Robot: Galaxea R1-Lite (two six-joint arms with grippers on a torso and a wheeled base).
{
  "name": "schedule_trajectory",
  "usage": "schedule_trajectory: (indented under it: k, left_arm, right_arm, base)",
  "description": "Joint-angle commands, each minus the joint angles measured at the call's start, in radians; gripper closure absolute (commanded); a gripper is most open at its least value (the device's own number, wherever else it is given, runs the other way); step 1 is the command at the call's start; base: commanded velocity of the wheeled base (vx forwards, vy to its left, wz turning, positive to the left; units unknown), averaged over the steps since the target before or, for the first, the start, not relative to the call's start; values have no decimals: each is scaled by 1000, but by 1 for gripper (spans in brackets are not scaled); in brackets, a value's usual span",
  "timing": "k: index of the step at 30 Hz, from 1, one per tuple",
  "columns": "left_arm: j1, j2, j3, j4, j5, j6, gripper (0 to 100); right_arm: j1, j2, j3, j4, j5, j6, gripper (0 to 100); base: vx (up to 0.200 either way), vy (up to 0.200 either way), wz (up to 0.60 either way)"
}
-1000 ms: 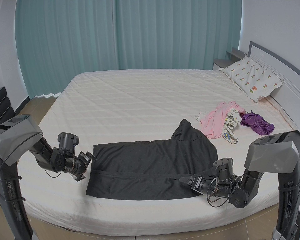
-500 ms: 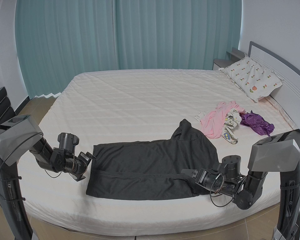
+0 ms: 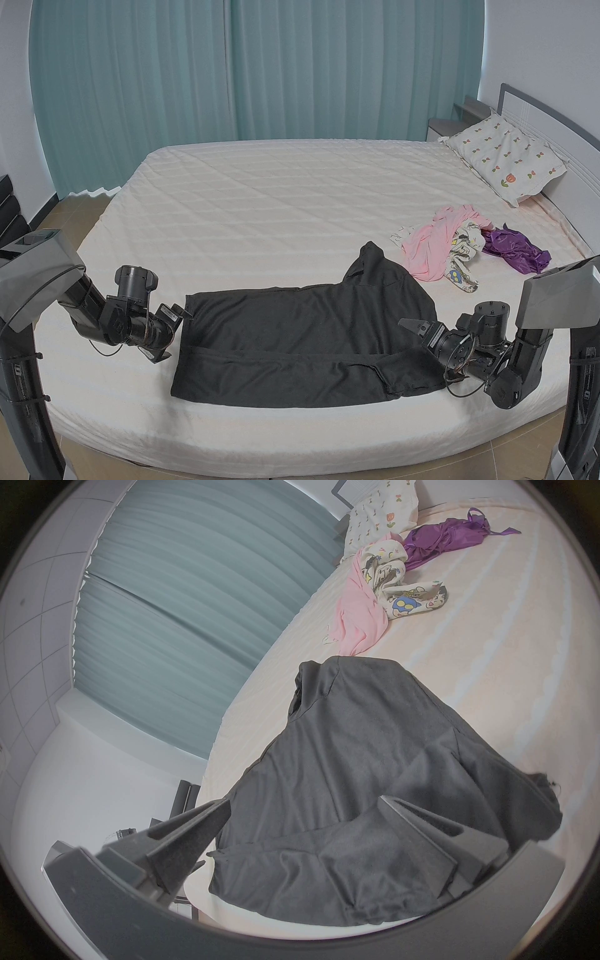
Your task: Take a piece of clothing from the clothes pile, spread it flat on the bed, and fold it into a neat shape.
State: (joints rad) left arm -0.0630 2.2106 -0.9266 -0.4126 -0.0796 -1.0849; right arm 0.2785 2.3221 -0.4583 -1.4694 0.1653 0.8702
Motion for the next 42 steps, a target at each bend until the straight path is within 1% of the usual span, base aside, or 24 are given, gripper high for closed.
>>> schedule_trajectory:
  k: [1, 8, 10, 11, 15, 16, 17, 19, 24, 26, 27, 29, 31, 36, 39, 42]
  left_arm:
    - [0, -2, 0, 0, 0, 0, 0]
    - [-1, 1, 3, 0, -2, 11, 0]
    - [-6, -5, 5, 0, -2, 28, 0]
    - [-6, -5, 8, 0, 0, 49, 0]
    - [-11, 6, 45, -2, -11, 197, 0]
    - [-11, 6, 45, -2, -11, 197, 0]
    - [-20, 6, 63, -2, -11, 260, 0]
    - [-31, 7, 78, -2, -8, 286, 0]
    - [-60, 24, 92, -28, 0, 293, 0]
    - [-69, 55, 94, -78, 20, 318, 0]
    - [-70, 64, 98, -101, 38, 342, 100]
    - [-74, 70, 103, -106, 60, 367, 100]
    - [-77, 72, 103, -106, 70, 370, 100]
    - [-78, 92, 97, -100, 164, 373, 100]
    - [-78, 90, 95, -88, 178, 372, 100]
    - [-78, 83, 86, -37, 179, 372, 100]
  right_arm:
    - [-12, 14, 1, 0, 0, 0, 0]
    - [-27, 26, 0, -2, 0, -2, 0]
    - [-30, 31, -3, 0, 0, -4, 0]
    - [-30, 33, -3, 0, 0, -4, 0]
    - [-30, 31, -5, 0, 0, -4, 0]
    - [-30, 31, -5, 0, 0, -4, 0]
    - [-30, 31, -5, 0, 0, -5, 0]
    - [-32, 31, -5, 0, 0, -5, 0]
    - [-32, 29, -6, 0, 0, -5, 0]
    - [-32, 29, -6, 0, 0, -5, 0]
    - [-32, 28, -6, 0, 0, -5, 0]
    - [-33, 28, -6, 0, 0, -5, 0]
    - [-33, 28, -6, 0, 0, -5, 0]
    - [-33, 29, -5, 0, 0, -5, 0]
    - [-33, 29, -5, 0, 0, -5, 0]
    - [-33, 31, -5, 0, -1, -7, 0]
  base:
    - [0, 0, 0]
    - [0, 0, 0]
    - [0, 0, 0]
    - [0, 0, 0]
    - [0, 0, 0]
    - [0, 0, 0]
    - [0, 0, 0]
    - [0, 0, 0]
    - [0, 0, 0]
    - [0, 0, 0]
    - [0, 0, 0]
    - [0, 0, 0]
    - [0, 0, 0]
    - [0, 0, 0]
    - [0, 0, 0]
    - [0, 0, 0]
